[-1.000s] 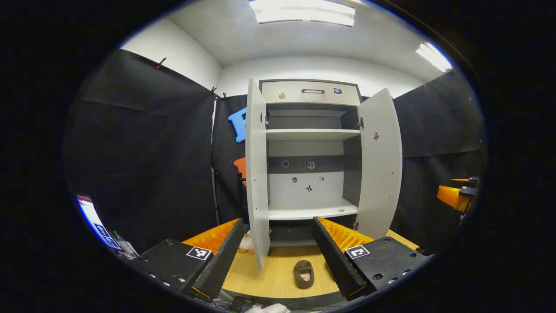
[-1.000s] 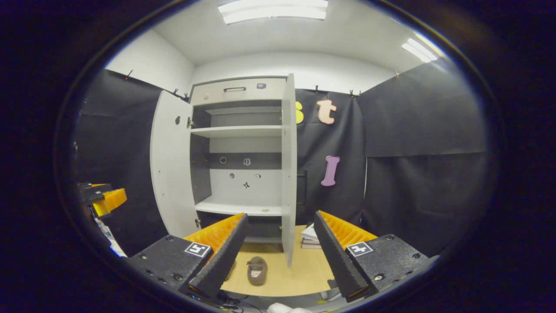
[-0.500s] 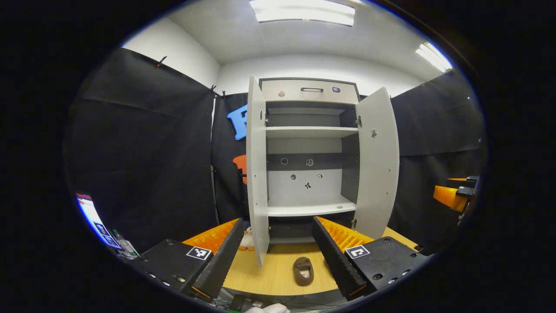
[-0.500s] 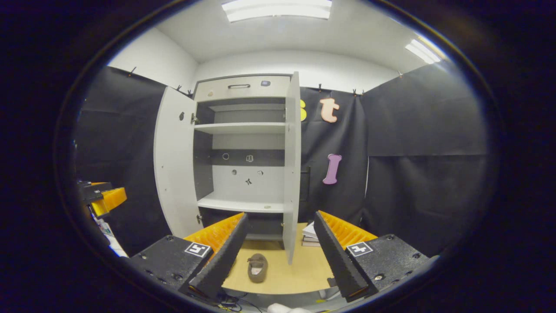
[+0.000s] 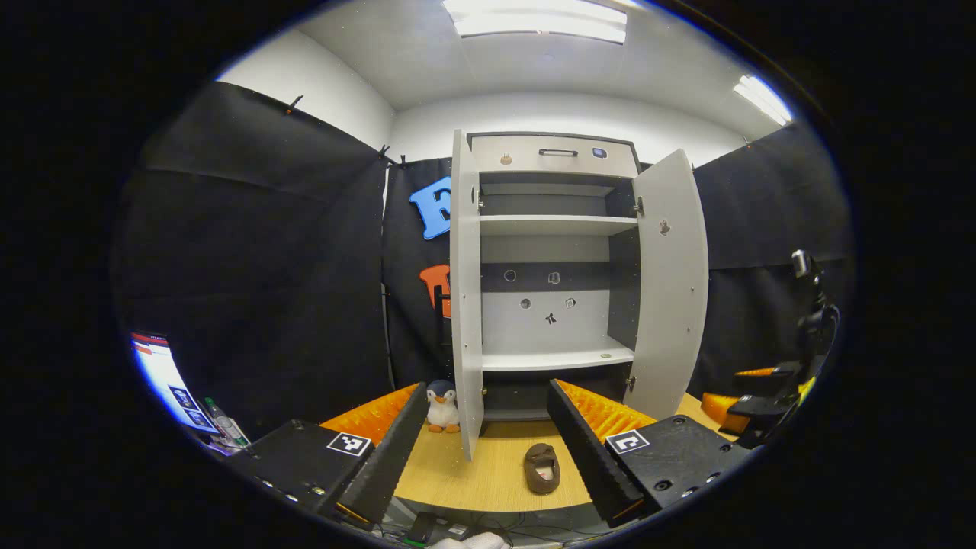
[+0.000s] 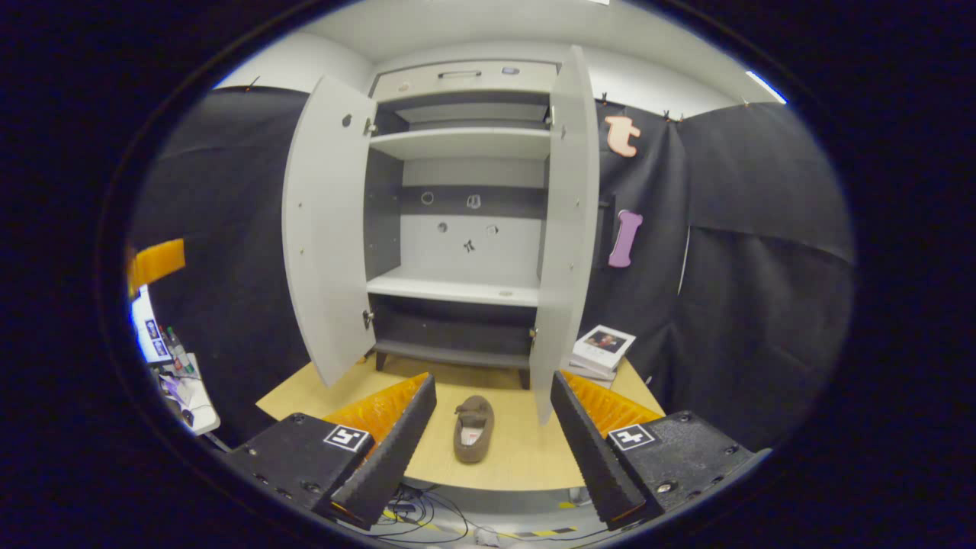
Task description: Grab one shoe with the right hand and put it into the shoe cabinet, grab the other shoe with the left hand and put it into the shoe cabinet; then close the right door with the right hand and the left door with the left hand.
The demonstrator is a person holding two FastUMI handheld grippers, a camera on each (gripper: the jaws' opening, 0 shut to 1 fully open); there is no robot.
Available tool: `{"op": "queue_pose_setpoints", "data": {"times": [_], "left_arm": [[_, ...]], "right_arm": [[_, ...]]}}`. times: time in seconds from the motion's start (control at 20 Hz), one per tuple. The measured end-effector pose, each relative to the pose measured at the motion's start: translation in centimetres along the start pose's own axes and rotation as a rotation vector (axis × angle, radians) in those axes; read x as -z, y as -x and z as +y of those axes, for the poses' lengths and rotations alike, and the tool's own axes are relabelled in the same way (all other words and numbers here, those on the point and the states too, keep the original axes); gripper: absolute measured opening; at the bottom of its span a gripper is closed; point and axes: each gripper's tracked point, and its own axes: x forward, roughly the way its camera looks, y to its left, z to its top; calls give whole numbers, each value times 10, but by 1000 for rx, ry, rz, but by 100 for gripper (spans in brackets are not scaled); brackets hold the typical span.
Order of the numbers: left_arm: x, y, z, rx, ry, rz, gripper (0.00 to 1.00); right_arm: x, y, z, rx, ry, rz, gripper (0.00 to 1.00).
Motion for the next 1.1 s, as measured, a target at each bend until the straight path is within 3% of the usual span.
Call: {"op": "queue_pose_setpoints", "data": {"times": [0.45, 0.7, 1.1], "left_arm": [[9, -21, 3, -87, -32, 35, 96], [13, -39, 2, -134, -54, 62, 96], [10, -67, 16, -241, -85, 73, 96]], "right_arm": [[128, -131, 35, -87, -7, 275, 98], [177, -199, 46, -102, -8, 371, 93], [219, -282, 52, -94, -28, 476, 96]]}}
